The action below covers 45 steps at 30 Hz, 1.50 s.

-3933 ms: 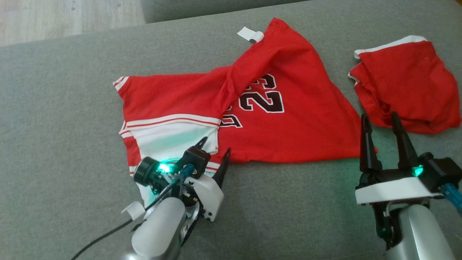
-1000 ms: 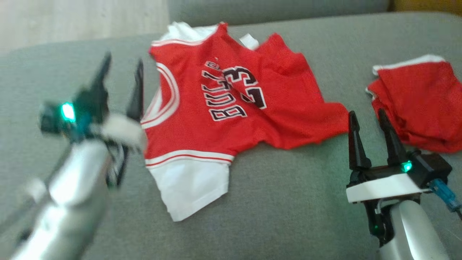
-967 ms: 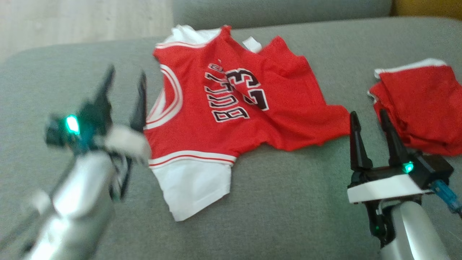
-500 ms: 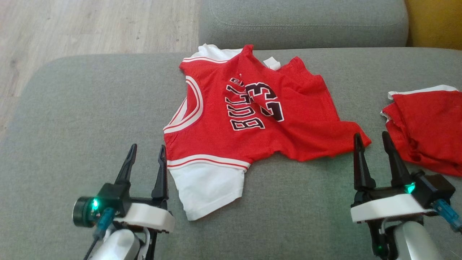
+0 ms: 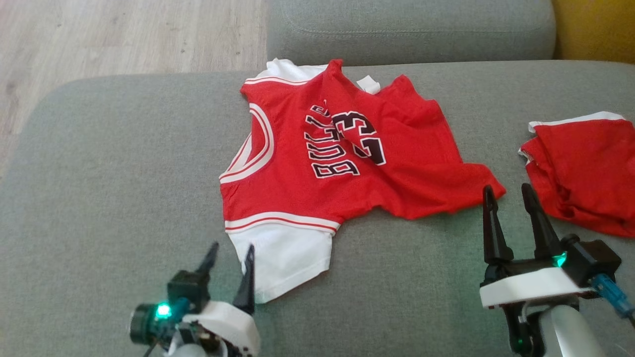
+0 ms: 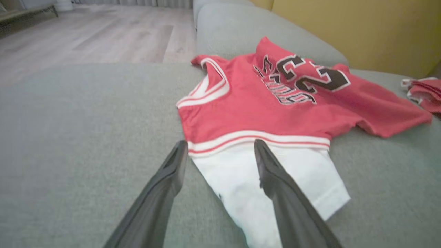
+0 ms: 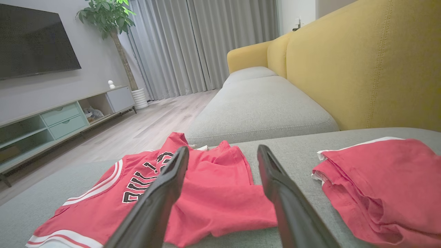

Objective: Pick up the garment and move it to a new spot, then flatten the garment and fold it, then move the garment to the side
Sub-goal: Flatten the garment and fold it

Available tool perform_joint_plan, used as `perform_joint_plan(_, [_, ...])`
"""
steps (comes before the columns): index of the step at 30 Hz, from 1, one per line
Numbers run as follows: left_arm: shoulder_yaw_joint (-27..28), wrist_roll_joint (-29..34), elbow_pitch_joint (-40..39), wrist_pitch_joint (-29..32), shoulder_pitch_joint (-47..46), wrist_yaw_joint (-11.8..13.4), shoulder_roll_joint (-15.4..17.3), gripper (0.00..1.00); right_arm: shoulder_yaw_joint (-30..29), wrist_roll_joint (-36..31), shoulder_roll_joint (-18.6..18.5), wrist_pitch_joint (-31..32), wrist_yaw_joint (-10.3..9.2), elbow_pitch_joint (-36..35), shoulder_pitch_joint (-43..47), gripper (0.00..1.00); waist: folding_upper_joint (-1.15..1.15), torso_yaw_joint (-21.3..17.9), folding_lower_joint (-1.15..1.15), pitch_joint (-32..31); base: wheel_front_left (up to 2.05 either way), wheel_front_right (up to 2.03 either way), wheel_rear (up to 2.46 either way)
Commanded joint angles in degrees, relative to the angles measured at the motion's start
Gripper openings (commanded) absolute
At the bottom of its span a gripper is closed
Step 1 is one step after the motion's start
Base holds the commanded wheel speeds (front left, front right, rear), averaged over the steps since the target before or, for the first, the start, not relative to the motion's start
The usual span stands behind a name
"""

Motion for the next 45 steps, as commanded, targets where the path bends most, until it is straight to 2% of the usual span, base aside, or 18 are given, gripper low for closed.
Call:
perform_joint_plan(1, [1.49,-0.15,-1.23,0.48,-2.04,-0.25,0.31,1.00,1.35,0.21,-0.19,-0.61,-0.04,-1.66,-1.60,1.00,0.00,-0.04,0.00,0.10,0.00,0.00,0.00])
perform_joint_plan(11, [-0.87,-1.97,0.38,7.49,-1.67,-0.96,0.17,1.00,1.46,0.25,-0.19,-0.61,-0.04,-1.72,-2.02,1.00,0.00,-0.68,0.00,1.36,0.00,0.00,0.00])
perform_joint_plan(18, [-1.01,-2.77,2.24,11.77,-1.74,0.60,0.97,1.00,1.43,0.35,-0.19,-0.61,-0.04,-2.02,-2.53,1.00,0.00,-1.60,0.00,2.63,0.00,0.00,0.00])
perform_joint_plan(23, [-1.93,-3.66,2.41,14.68,-1.79,-0.50,1.50,1.00,1.37,0.51,-0.19,-0.61,-0.04,-2.10,-2.77,1.00,0.00,-2.20,0.00,3.15,0.00,0.00,0.00])
perform_joint_plan(24, [-2.16,-3.96,2.21,15.11,-1.72,-0.99,1.52,0.65,1.30,0.53,-0.19,-0.61,-0.04,-2.09,-2.79,1.00,0.00,-2.30,0.00,3.16,0.00,0.00,0.00])
perform_joint_plan(25, [-2.16,-3.96,2.21,15.11,-1.72,-0.99,1.52,0.65,1.30,0.53,-0.19,-0.61,-0.04,-2.09,-2.79,1.00,0.00,-2.30,0.00,3.16,0.00,0.00,0.00])
perform_joint_plan(26, [-2.37,-4.21,1.90,15.39,-1.68,-1.48,1.52,0.19,1.23,0.56,-0.19,-0.61,-0.04,-2.06,-2.81,1.00,0.00,-2.39,0.00,3.16,0.00,0.00,0.00])
perform_joint_plan(27, [-2.60,-4.35,1.50,15.48,-1.67,-1.99,1.55,0.00,1.13,0.58,-0.19,-0.61,-0.04,-2.02,-2.83,1.00,0.00,-2.47,0.00,3.13,0.00,0.00,0.00])
perform_joint_plan(31, [-2.24,-4.61,-0.77,13.65,-1.94,-2.97,1.48,0.00,0.74,0.65,-0.19,-0.61,-0.04,-1.77,-2.87,1.00,0.00,-2.47,0.00,2.78,0.00,0.00,0.00])
perform_joint_plan(38, [4.14,-2.95,-5.92,-0.57,-4.15,-1.28,1.60,0.00,-0.05,0.58,-0.19,-0.61,-0.04,-0.42,-2.74,1.00,0.00,-1.87,0.00,1.85,0.00,0.00,0.00])
perform_joint_plan(41, [5.60,-2.45,-7.51,-4.33,-4.67,-1.81,2.40,0.00,-0.33,0.25,-0.19,-0.61,-0.04,1.01,-2.66,1.00,0.00,-1.57,0.00,1.40,0.00,0.00,0.00])
perform_joint_plan(45, [8.14,-1.85,-9.00,-7.19,-4.61,-1.10,3.49,0.00,-0.80,-0.44,-0.19,-0.61,-0.04,3.14,-2.86,1.00,0.00,-1.21,0.00,0.89,0.00,0.00,0.00])
